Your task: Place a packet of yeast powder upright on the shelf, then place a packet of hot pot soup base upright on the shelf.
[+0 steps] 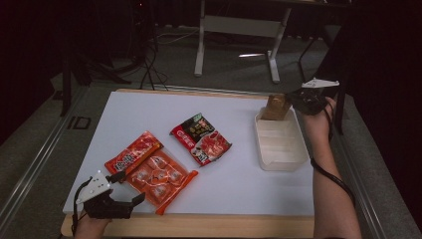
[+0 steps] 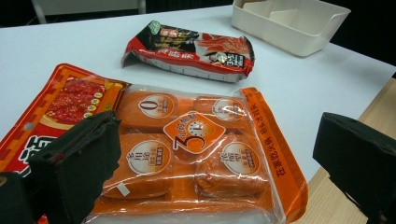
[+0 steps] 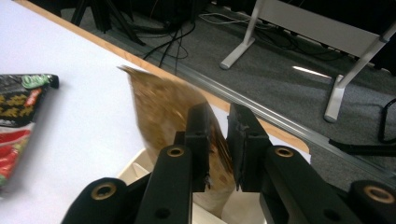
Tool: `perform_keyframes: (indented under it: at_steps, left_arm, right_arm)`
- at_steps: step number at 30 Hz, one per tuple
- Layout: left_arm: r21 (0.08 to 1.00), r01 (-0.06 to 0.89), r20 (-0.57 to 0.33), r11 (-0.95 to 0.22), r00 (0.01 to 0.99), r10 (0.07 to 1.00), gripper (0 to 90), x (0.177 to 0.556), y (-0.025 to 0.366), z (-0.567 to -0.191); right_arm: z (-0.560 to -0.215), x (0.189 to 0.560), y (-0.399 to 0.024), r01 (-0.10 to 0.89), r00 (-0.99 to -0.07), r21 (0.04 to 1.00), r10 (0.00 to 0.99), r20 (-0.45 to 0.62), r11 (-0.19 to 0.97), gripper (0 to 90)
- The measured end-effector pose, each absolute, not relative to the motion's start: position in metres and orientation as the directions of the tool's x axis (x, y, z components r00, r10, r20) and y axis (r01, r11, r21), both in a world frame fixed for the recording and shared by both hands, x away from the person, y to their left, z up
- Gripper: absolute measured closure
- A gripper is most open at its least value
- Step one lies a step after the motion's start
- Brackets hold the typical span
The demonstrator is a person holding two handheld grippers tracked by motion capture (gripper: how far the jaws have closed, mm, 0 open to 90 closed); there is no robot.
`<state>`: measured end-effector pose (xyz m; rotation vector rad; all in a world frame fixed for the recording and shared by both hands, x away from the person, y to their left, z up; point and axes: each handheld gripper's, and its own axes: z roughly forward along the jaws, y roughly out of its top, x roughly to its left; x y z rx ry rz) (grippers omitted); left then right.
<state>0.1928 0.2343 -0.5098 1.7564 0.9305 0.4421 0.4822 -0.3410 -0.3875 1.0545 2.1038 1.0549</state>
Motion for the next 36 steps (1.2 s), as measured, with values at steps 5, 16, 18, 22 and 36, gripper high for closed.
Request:
perform_keyframes:
  at_steps: [5, 16, 18, 22, 36]
  left_arm:
    - [0.915, 0.374, -0.133, -0.15, 0.631, 0.764, 1.1, 0.193, 0.233, -0.51]
    - [0.915, 0.375, -0.134, -0.15, 0.632, 0.763, 1.1, 0.194, 0.234, -0.51]
    - [0.916, 0.373, -0.135, -0.148, 0.632, 0.763, 1.1, 0.193, 0.234, -0.51]
    - [0.925, 0.349, -0.116, -0.153, 0.64, 0.76, 1.1, 0.192, 0.233, -0.509]
    - [0.916, 0.375, -0.173, -0.144, 0.691, 0.702, 1.4, 0.19, 0.224, -0.506]
  right_arm:
    - [-0.372, 0.47, -0.34, 0.402, -0.518, 0.847, 0.85, -0.102, 0.347, 69.6]
    - [-0.355, 0.442, -0.331, 0.361, -0.535, 0.872, 0.839, -0.097, 0.331, 56.8]
    - [-0.355, 0.436, -0.328, 0.356, -0.545, 0.882, 0.836, -0.073, 0.309, 53.4]
    - [-0.354, 0.421, -0.32, 0.346, -0.559, 0.897, 0.829, -0.038, 0.275, 39.2]
    - [-0.372, 0.348, -0.288, 0.292, -0.662, 0.943, 0.745, 0.08, 0.158, 11.4]
